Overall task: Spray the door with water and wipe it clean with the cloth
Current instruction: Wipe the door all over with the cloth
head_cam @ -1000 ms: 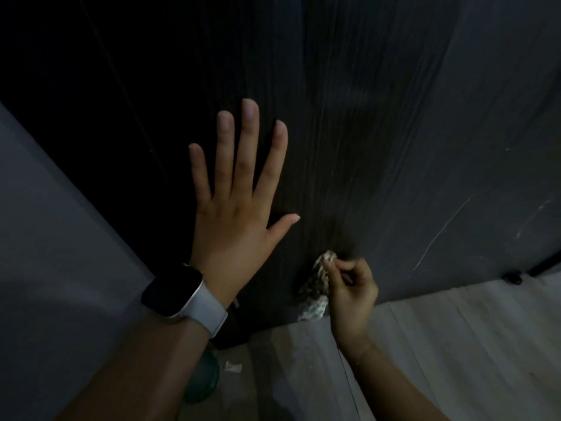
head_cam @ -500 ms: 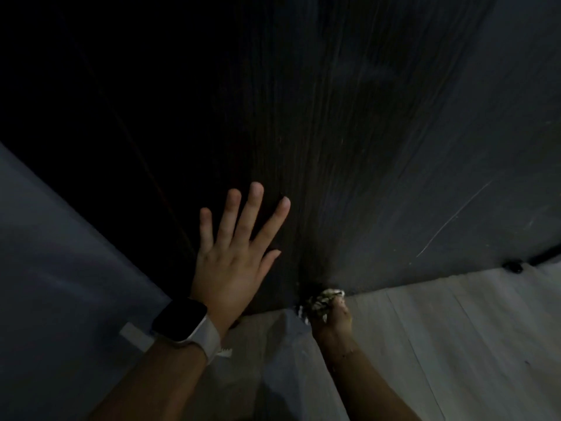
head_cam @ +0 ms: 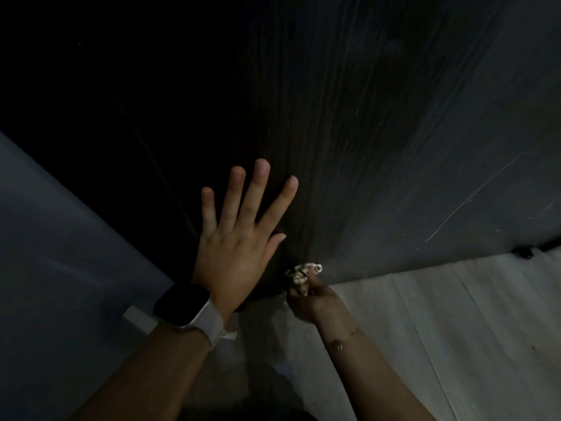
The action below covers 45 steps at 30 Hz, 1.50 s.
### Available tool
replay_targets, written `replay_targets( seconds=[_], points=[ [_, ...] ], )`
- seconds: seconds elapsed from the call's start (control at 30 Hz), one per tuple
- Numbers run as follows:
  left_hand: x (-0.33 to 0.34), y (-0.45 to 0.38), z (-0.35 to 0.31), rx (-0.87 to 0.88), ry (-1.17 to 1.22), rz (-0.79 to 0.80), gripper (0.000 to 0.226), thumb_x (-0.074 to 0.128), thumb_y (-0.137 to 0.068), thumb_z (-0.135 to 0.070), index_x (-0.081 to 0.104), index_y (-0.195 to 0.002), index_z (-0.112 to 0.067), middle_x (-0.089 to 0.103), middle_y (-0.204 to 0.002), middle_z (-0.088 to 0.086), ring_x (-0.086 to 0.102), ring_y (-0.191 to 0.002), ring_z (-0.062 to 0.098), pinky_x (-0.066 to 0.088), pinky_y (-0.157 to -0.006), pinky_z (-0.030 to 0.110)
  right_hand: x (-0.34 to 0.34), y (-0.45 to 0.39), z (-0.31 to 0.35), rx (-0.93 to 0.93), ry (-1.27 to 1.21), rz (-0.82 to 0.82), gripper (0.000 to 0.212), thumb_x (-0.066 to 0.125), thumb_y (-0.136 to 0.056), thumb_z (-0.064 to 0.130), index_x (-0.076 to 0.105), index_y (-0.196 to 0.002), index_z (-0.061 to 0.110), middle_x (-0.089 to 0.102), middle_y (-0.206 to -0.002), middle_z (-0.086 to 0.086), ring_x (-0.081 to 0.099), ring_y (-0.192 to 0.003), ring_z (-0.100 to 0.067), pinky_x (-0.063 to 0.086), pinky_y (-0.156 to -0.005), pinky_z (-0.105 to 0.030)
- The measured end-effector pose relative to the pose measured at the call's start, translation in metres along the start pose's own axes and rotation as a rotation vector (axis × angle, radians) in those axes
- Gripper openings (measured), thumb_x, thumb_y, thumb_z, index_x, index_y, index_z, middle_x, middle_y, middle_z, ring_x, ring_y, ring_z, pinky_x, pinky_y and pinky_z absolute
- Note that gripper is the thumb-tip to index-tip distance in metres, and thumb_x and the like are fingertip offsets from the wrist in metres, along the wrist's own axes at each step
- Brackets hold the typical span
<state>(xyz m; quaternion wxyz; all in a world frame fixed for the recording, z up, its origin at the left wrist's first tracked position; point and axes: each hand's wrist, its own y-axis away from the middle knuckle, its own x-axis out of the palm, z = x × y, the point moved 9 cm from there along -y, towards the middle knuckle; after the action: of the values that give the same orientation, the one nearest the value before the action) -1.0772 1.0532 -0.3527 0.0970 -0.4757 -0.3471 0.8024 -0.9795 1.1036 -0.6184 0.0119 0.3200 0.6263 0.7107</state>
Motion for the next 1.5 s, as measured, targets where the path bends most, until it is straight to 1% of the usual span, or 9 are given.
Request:
replay_targets(
  seconds=[0.1,0.27,0.47,0.53,0.67,0.87,1.03,1.23,1.5],
  points=[
    [0.000,0.000,0.000,-0.006,0.002,-0.002,0.107,0.063,-0.086,-0.054,-0.013,-0.156,-0.026,-0.034,-0.157,0.008,-0.030,-0.145,0.028,-0.018,-0.118,0.051,0.020,0.027,-0.017,0.047,0.094,-0.010,0.016,0.064,-0.092,0.012,0.063,-0.082,0.000,0.062,-0.050,-0.015,0.060,-0.036,-0.025,0.052,-0.039,-0.029],
    [0.002,0.000,0.002,-0.002,-0.020,-0.011,0.108,0.062,-0.085,-0.057,-0.014,-0.156,-0.025,-0.035,-0.157,0.010,-0.031,-0.145,0.029,-0.018,-0.118,0.052,-0.012,-0.005,-0.007,0.064,0.084,0.026,0.009,0.059,-0.093,0.003,0.061,-0.098,0.010,0.068,-0.080,-0.003,0.063,-0.071,-0.017,0.054,-0.069,-0.022],
    [0.002,0.001,0.000,0.011,-0.068,-0.017,0.103,0.055,-0.089,-0.061,-0.013,-0.156,-0.023,-0.034,-0.157,0.013,-0.031,-0.145,0.031,-0.018,-0.118,0.052,-0.013,-0.028,0.028,-0.124,0.248,-0.011,0.028,0.043,-0.101,0.001,0.046,-0.128,0.007,0.062,-0.088,-0.027,0.071,-0.060,-0.011,0.053,-0.053,-0.014],
    [0.000,0.001,0.000,0.007,-0.079,-0.027,0.097,0.050,-0.091,-0.059,-0.012,-0.156,-0.023,-0.032,-0.158,0.013,-0.028,-0.146,0.031,-0.016,-0.118,0.052,-0.005,-0.019,0.025,0.042,0.014,0.045,0.026,0.068,-0.085,-0.005,0.058,-0.106,0.006,0.070,-0.080,-0.023,0.070,-0.061,-0.006,0.051,-0.057,-0.010],
    [-0.005,0.000,0.001,-0.017,-0.051,-0.017,0.093,0.050,-0.090,-0.054,-0.009,-0.157,-0.026,-0.027,-0.161,0.010,-0.023,-0.148,0.029,-0.013,-0.120,0.051,0.008,0.027,0.049,0.117,-0.195,0.007,0.021,0.048,-0.080,-0.008,0.064,-0.073,0.004,0.067,-0.066,-0.012,0.063,-0.044,-0.013,0.050,-0.046,-0.018],
    [-0.019,0.000,0.002,-0.066,0.024,0.049,0.109,0.073,-0.079,-0.043,-0.001,-0.158,-0.030,-0.019,-0.164,0.005,-0.015,-0.151,0.025,-0.005,-0.123,0.047,0.066,0.116,0.061,0.184,-0.093,0.017,0.020,0.054,-0.094,0.003,0.068,-0.108,0.002,0.067,-0.107,-0.013,0.059,-0.117,-0.018,0.045,-0.103,-0.029],
    [-0.036,0.002,0.004,-0.045,0.086,0.145,0.106,0.080,-0.074,-0.038,0.014,-0.156,-0.025,-0.010,-0.165,0.008,-0.006,-0.152,0.026,0.003,-0.122,0.047,0.105,0.193,0.055,0.110,0.040,0.394,0.054,0.077,-0.036,-0.030,0.069,-0.085,-0.009,0.067,-0.111,-0.015,0.066,-0.102,-0.028,0.061,-0.069,-0.041],
    [-0.073,0.014,0.035,-0.232,0.219,0.099,0.094,0.076,-0.079,-0.028,0.019,-0.155,-0.025,0.002,-0.164,0.007,0.000,-0.152,0.023,0.001,-0.123,0.044,0.090,0.236,0.087,-0.813,0.625,0.490,0.007,0.063,-0.089,0.009,0.069,-0.088,0.012,0.072,-0.086,-0.003,0.068,-0.086,-0.017,0.055,-0.073,-0.031],
    [-0.061,0.026,0.071,-0.486,0.258,0.013,0.107,0.072,-0.084,-0.034,-0.005,-0.157,-0.013,-0.009,-0.163,0.004,-0.012,-0.151,0.022,-0.006,-0.124,0.041,0.163,0.357,0.053,-2.319,1.202,0.780,0.020,0.073,-0.084,0.001,0.067,-0.103,0.002,0.059,-0.101,-0.009,0.054,-0.097,-0.012,0.044,-0.084,-0.025]
  ],
)
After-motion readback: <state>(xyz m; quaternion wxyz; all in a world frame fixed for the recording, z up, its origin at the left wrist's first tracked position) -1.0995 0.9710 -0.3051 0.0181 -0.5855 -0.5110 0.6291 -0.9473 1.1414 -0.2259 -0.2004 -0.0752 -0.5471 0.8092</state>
